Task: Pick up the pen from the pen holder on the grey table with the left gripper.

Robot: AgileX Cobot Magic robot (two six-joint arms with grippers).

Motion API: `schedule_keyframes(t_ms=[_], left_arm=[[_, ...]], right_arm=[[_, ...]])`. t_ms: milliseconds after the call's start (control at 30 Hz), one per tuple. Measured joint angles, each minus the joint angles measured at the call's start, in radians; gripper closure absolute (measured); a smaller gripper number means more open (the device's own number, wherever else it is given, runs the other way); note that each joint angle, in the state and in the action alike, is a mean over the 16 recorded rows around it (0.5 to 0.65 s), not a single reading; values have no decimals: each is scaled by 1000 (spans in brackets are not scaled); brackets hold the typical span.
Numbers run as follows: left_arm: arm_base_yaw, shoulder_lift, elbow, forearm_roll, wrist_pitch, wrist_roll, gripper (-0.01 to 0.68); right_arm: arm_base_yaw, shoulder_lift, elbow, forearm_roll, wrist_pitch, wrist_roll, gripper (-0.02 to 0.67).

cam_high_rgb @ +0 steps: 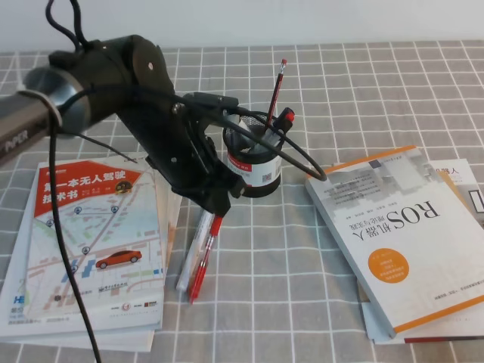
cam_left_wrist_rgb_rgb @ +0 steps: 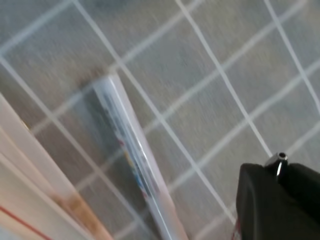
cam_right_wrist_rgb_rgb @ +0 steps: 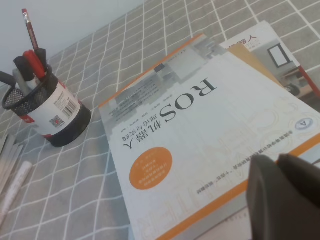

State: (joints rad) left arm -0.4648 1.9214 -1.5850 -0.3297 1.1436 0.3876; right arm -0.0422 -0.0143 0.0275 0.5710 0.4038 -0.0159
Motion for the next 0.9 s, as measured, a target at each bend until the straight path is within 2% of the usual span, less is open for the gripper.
schedule_keyframes(t_ms=[367,900], left_arm=[[0,83,-3,17,-141,-78,632],[1,156,-4,156,-234,-361,640]], right_arm=[[0,0,0,1,0,0,662],[0,0,0,2,0,0,662]])
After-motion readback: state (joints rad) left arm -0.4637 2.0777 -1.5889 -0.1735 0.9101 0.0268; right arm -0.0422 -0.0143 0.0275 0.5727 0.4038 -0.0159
